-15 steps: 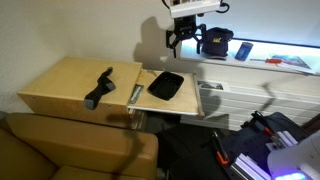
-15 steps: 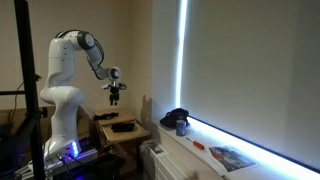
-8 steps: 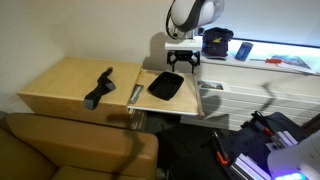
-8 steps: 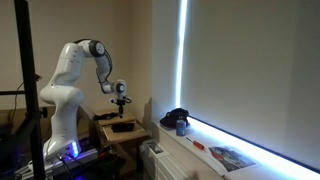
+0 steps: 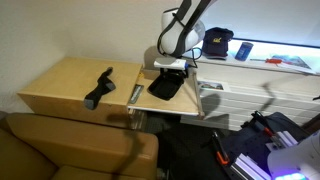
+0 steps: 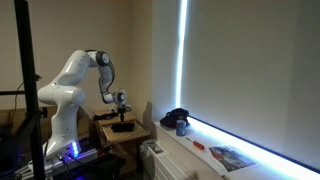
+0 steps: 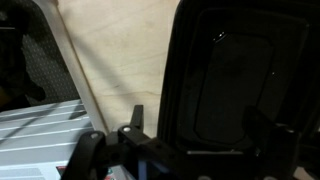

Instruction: Put the black dish on the nightstand, put the sock in the black dish, and then close the sliding drawer

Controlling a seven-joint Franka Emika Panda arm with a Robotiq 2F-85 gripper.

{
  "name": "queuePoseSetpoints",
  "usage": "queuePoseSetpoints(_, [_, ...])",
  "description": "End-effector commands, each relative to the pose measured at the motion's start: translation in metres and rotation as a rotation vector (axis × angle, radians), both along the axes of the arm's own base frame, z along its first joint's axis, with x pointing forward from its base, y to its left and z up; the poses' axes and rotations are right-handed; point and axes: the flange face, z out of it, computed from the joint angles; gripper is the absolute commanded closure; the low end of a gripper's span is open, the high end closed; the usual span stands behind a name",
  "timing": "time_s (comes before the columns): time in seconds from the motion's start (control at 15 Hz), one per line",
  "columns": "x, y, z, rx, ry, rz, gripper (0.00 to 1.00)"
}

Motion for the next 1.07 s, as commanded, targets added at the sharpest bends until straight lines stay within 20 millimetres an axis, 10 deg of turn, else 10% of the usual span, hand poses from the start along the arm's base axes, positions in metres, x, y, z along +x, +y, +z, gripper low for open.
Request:
queuePoseSetpoints(0.0, [0.002,0.004,-0.005,-0.002,0.004,0.003,0.0])
queuePoseSetpoints(0.67, [-0.007,-0.011,-0.079,-0.001,0.034,-0.114,0.0])
queuePoseSetpoints(0.73, [-0.004,-0.012,-0.081,0.01,-0.002,-0.127,0.23])
queuePoseSetpoints(1.0, [0.003,-0.018,-0.077,0.037,-0.095,-0.163,0.48])
